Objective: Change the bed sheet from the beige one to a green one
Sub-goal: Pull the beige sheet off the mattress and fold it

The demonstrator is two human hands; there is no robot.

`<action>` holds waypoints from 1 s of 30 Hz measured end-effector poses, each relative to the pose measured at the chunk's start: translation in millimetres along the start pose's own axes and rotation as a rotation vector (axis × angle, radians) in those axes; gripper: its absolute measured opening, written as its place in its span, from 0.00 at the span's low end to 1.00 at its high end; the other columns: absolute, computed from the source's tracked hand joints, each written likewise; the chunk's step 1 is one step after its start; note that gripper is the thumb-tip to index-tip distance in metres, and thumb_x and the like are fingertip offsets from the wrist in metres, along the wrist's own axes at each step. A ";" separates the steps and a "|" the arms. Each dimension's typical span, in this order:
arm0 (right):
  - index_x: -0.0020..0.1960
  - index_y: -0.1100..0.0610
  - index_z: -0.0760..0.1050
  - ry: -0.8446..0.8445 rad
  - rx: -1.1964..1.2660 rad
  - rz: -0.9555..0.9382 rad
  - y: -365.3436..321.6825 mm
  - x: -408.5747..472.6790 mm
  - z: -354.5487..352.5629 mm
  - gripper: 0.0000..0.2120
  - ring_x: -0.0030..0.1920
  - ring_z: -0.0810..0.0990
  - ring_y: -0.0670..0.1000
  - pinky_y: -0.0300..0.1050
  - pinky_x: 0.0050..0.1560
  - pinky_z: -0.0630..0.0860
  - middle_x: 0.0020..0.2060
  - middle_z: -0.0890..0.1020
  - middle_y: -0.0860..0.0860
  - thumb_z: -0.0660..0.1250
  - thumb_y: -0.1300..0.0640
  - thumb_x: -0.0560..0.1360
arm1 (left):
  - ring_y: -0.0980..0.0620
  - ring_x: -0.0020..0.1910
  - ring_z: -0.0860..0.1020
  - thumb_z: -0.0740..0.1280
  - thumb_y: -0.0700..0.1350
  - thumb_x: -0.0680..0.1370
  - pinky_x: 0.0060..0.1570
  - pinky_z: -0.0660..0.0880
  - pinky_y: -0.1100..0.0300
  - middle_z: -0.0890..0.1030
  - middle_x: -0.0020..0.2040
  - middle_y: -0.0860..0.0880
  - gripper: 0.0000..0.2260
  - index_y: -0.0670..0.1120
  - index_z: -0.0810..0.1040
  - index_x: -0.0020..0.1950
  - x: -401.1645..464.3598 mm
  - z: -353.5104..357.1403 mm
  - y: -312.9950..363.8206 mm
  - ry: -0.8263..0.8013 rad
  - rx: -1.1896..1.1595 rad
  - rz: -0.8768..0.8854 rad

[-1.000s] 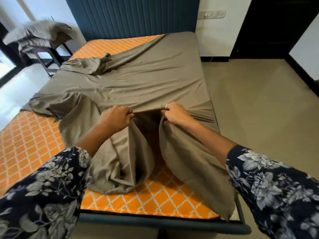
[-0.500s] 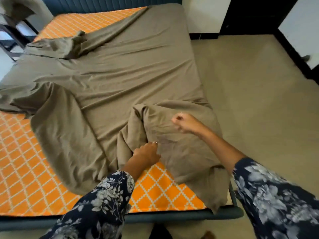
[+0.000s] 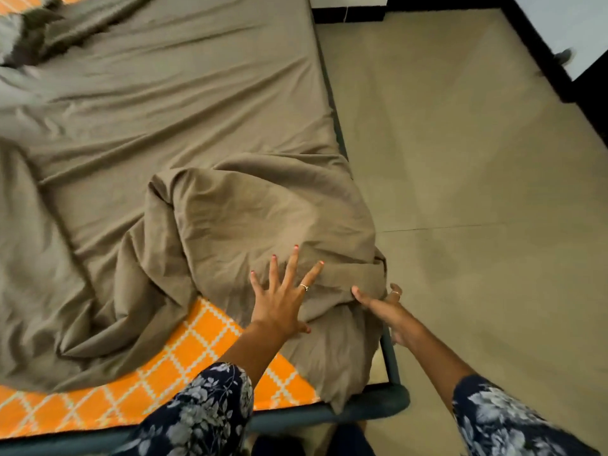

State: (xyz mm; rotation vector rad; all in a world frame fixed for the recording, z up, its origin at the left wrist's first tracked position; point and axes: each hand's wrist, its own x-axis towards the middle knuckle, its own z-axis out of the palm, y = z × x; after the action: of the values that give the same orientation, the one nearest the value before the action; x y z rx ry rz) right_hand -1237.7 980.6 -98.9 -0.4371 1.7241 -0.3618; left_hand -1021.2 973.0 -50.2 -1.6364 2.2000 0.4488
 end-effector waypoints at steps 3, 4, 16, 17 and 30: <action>0.67 0.42 0.54 -0.074 0.129 0.093 0.3 26.9 6.3 0.43 0.57 0.75 0.55 0.58 0.54 0.74 0.59 0.74 0.50 0.76 0.37 0.62 | 0.32 0.75 0.42 0.74 0.66 0.62 0.67 0.56 0.30 0.25 0.73 0.46 0.60 0.66 0.25 0.69 22.4 18.8 21.0 -0.067 -0.100 -0.026; 0.65 0.45 0.58 -0.080 0.121 0.084 0.2 34.4 6.2 0.41 0.55 0.76 0.54 0.58 0.54 0.76 0.57 0.76 0.50 0.77 0.37 0.61 | 0.32 0.75 0.43 0.74 0.66 0.62 0.67 0.58 0.31 0.26 0.73 0.45 0.58 0.67 0.27 0.69 28.6 25.5 26.6 -0.122 -0.179 -0.055; 0.61 0.57 0.71 -0.132 -0.426 -0.337 -51.7 -7.0 17.6 0.12 0.57 0.77 0.57 0.54 0.59 0.74 0.57 0.78 0.56 0.58 0.54 0.80 | 0.46 0.76 0.55 0.64 0.78 0.53 0.74 0.57 0.50 0.54 0.78 0.45 0.65 0.49 0.37 0.78 11.6 11.4 56.8 -0.288 -0.590 -0.019; 0.61 0.57 0.71 -0.142 -0.450 -0.361 -58.7 -21.8 15.5 0.12 0.57 0.77 0.57 0.53 0.60 0.74 0.57 0.78 0.56 0.57 0.55 0.80 | 0.47 0.75 0.61 0.66 0.77 0.55 0.71 0.61 0.51 0.60 0.77 0.46 0.64 0.48 0.38 0.78 4.9 1.2 60.9 -0.248 -0.633 -0.034; 0.53 0.68 0.71 -0.222 -0.296 -0.722 -170.9 -186.1 29.0 0.09 0.50 0.77 0.57 0.49 0.52 0.74 0.48 0.78 0.62 0.57 0.62 0.80 | 0.33 0.37 0.79 0.55 0.43 0.71 0.35 0.75 0.46 0.79 0.38 0.32 0.15 0.35 0.77 0.42 -80.3 -137.2 4.3 0.504 -0.416 0.034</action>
State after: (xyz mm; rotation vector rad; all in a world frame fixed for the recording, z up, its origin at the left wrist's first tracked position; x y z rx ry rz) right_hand -1162.1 919.3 136.0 -1.2774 1.3579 -0.5464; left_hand -1017.5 979.4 108.6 -2.1194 2.6299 0.5852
